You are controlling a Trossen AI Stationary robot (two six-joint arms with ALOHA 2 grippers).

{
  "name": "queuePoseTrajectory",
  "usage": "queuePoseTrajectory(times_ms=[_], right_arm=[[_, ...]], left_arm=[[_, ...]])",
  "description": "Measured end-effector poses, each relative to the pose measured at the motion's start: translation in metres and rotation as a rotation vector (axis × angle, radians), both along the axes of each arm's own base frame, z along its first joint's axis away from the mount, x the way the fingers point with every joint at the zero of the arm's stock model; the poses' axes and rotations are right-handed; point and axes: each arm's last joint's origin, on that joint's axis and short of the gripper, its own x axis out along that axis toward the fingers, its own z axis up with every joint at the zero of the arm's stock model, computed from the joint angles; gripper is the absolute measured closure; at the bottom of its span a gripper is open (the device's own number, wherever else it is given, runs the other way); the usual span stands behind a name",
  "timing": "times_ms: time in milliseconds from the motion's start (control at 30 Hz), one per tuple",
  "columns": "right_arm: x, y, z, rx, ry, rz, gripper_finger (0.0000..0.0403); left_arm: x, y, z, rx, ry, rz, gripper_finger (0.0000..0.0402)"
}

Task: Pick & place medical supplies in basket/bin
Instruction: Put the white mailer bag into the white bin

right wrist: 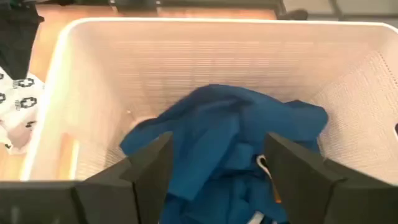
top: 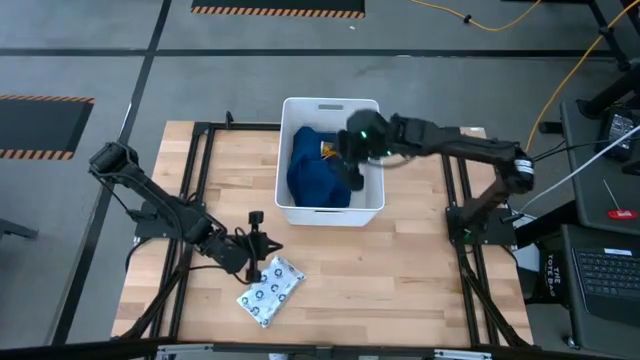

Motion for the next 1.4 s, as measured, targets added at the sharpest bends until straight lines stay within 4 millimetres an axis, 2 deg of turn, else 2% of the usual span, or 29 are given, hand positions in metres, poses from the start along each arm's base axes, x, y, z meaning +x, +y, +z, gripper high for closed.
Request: queuePoseTrajectory(times_ms=[267, 400, 600, 800, 933, 1067, 1167, 1400], right_arm=[[-0.039, 0.073, -0.020, -0.207, -0.081, -0.072, 0.0187], [-0.060, 0.104, -0.033, -0.144, -0.188, -0.052, 0.0213], [-0.083, 0.141, -0.075, -0.097, -0.261, -0.010, 0.0255], [-0.097, 0.169, -0.098, -0.158, -0.386, -0.075, 0.0300], [-0.104, 0.190, -0.108, -0.179, -0.438, 0.000, 0.0335], [-0.110, 0.202, -0.116, -0.177, -0.465, 0.021, 0.0375], [-0.114, 0.207, -0.125, -0.168, -0.447, 0.035, 0.0397], [-0.119, 0.213, -0.146, -0.110, -0.406, 0.023, 0.0382]], left_arm=[[0.000, -0.016, 0.015, -0.079, -0.068, -0.058, 0.0399], [0.001, -0.025, 0.028, -0.113, -0.069, -0.067, 0.0400], [0.008, -0.044, 0.035, -0.151, 0.073, -0.003, 0.0400], [0.025, -0.081, 0.047, -0.168, 0.179, 0.051, 0.0400], [0.036, -0.110, 0.049, -0.201, 0.248, 0.109, 0.0400], [0.048, -0.131, 0.046, -0.243, 0.335, 0.205, 0.0400], [0.059, -0.140, 0.039, -0.252, 0.392, 0.265, 0.0400], [0.075, -0.141, 0.029, -0.293, 0.456, 0.325, 0.0381]])
